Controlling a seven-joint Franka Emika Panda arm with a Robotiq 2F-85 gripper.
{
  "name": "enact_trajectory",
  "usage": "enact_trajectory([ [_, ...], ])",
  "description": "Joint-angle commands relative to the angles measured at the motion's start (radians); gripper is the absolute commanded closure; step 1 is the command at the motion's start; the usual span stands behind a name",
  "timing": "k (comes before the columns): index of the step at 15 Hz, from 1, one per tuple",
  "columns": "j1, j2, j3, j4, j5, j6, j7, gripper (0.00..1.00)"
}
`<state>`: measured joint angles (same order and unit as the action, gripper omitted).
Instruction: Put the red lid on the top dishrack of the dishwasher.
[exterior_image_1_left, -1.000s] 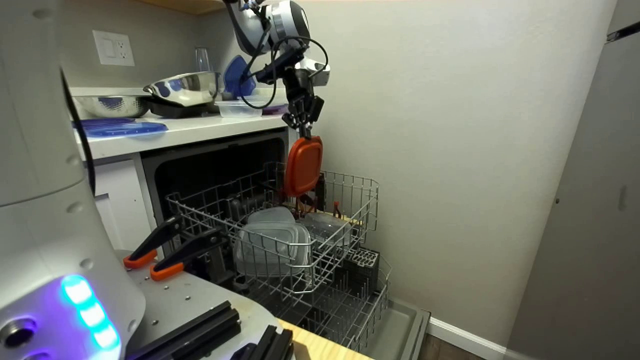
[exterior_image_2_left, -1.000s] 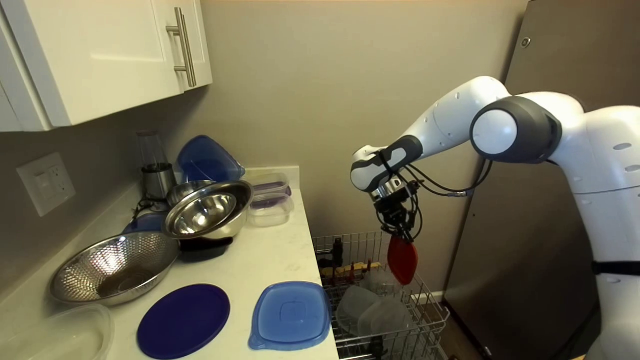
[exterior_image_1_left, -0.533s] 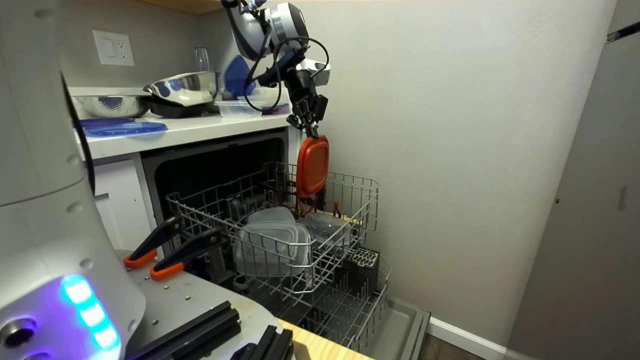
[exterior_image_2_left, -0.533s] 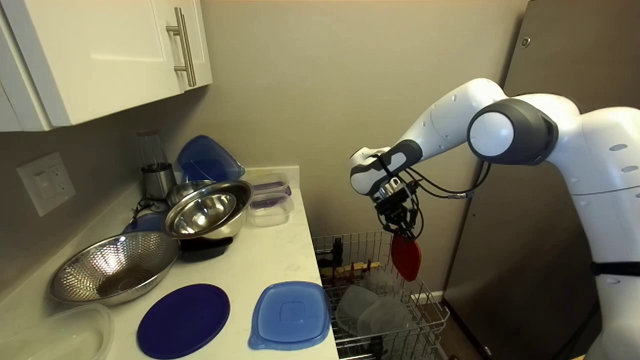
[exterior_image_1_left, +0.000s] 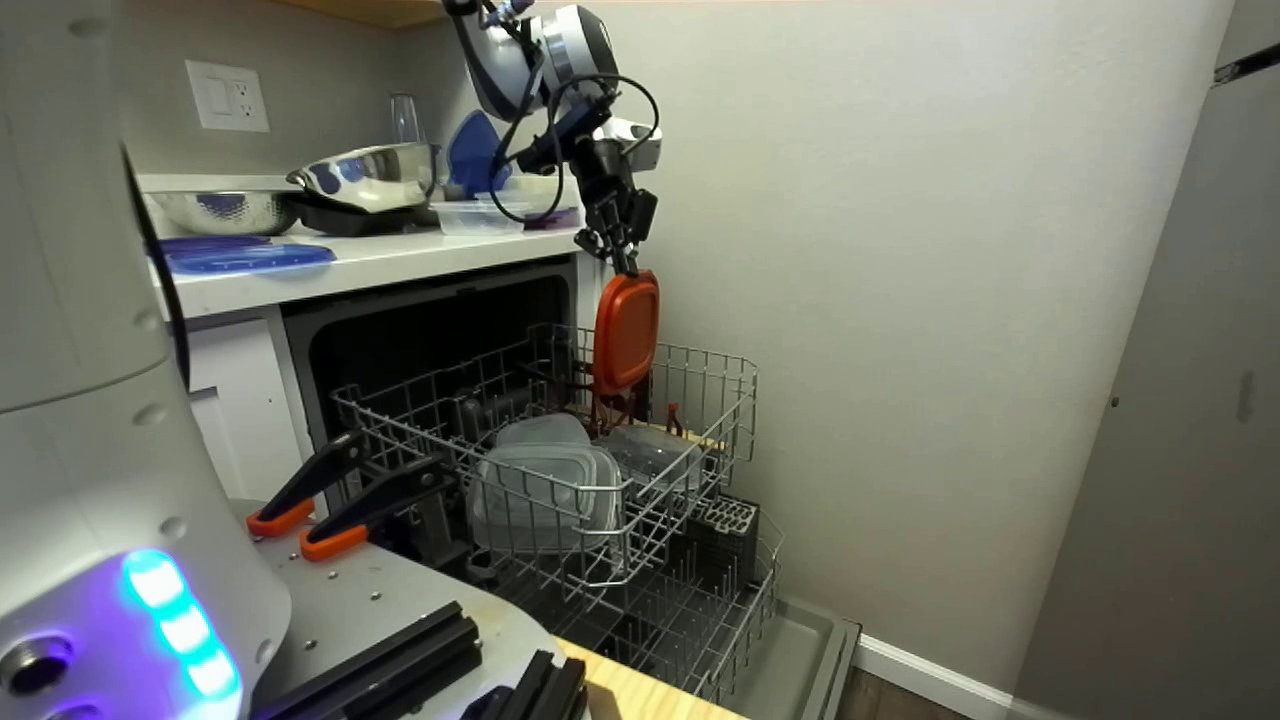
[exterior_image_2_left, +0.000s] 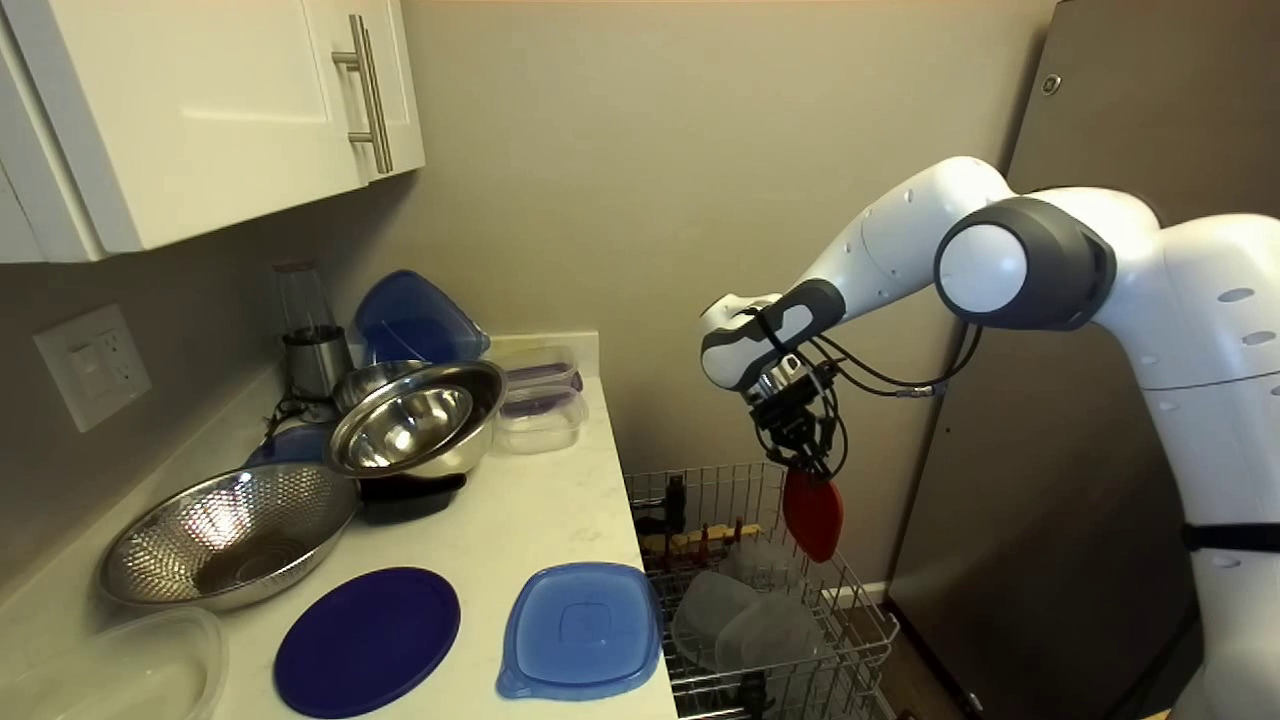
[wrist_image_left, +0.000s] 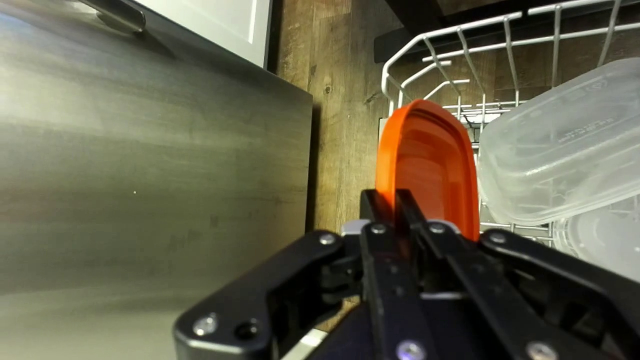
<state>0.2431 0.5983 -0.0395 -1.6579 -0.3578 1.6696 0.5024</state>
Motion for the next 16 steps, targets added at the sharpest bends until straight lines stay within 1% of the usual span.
enact_trajectory([
  [1,-0.001,0.009,-0.024,0.022,-0.021,-0.023,0.045,0.97],
  [4,-0.002,0.056,-0.047,0.061,-0.025,-0.040,0.082,0.97],
  [8,-0.001,0.146,-0.067,0.126,-0.023,-0.062,0.099,0.97],
  [12,-0.003,0.215,-0.070,0.193,-0.020,-0.119,0.047,0.97],
  [16,0.005,0.254,-0.065,0.252,-0.042,-0.197,-0.017,0.97],
])
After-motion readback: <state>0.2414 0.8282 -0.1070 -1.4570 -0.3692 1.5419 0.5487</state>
